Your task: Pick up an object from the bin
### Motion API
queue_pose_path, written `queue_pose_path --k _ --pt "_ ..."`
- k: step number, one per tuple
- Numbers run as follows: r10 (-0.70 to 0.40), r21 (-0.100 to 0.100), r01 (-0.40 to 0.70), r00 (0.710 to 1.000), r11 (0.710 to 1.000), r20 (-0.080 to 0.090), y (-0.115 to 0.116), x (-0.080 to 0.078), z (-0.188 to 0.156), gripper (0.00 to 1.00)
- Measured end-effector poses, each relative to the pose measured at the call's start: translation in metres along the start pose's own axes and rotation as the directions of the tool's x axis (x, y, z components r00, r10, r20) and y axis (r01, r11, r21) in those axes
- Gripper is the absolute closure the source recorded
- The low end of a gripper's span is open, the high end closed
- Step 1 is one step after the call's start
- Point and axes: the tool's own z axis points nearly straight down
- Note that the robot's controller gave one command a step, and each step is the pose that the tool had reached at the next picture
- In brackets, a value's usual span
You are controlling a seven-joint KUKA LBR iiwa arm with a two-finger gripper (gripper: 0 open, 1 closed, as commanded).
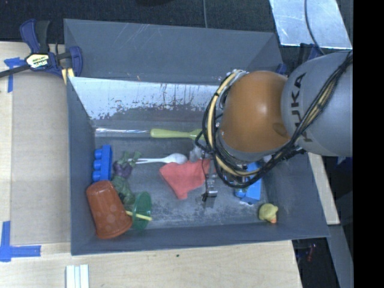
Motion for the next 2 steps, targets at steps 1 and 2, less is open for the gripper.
queue_pose_path --k 1,2 --pt "0.002 0.000 -0.002 1.000 1.000 0.008 0.000 -0.002 -0.004 0.00" --pt "0.234 -0.006 -0.234 0.972 0.972 0.018 -0.004 -0.047 0.049 0.00"
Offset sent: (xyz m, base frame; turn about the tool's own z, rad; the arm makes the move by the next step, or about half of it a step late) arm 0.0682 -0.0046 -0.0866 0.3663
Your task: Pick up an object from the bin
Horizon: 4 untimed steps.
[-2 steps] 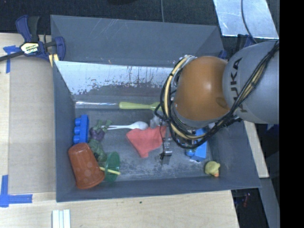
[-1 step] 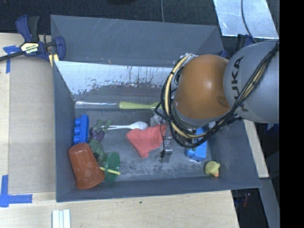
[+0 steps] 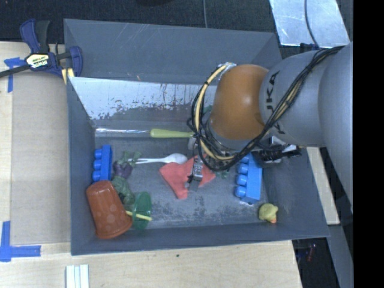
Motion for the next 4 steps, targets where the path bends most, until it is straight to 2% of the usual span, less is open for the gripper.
queue_pose_path --k 1,2,3,4 --pt "-0.078 0.001 0.078 0.997 0.997 -0.003 -0.015 -0.012 0.036 1.00" --pt "-0.077 0.001 0.077 0.997 0.997 -0.003 -0.015 -0.012 0.036 1.00" --pt "-0.074 0.002 0.074 0.997 0.997 -0.007 -0.017 -0.008 -0.033 1.00" --pt "-0.241 0.001 0.241 0.970 0.970 -0.008 -0.016 -0.012 -0.101 1.00"
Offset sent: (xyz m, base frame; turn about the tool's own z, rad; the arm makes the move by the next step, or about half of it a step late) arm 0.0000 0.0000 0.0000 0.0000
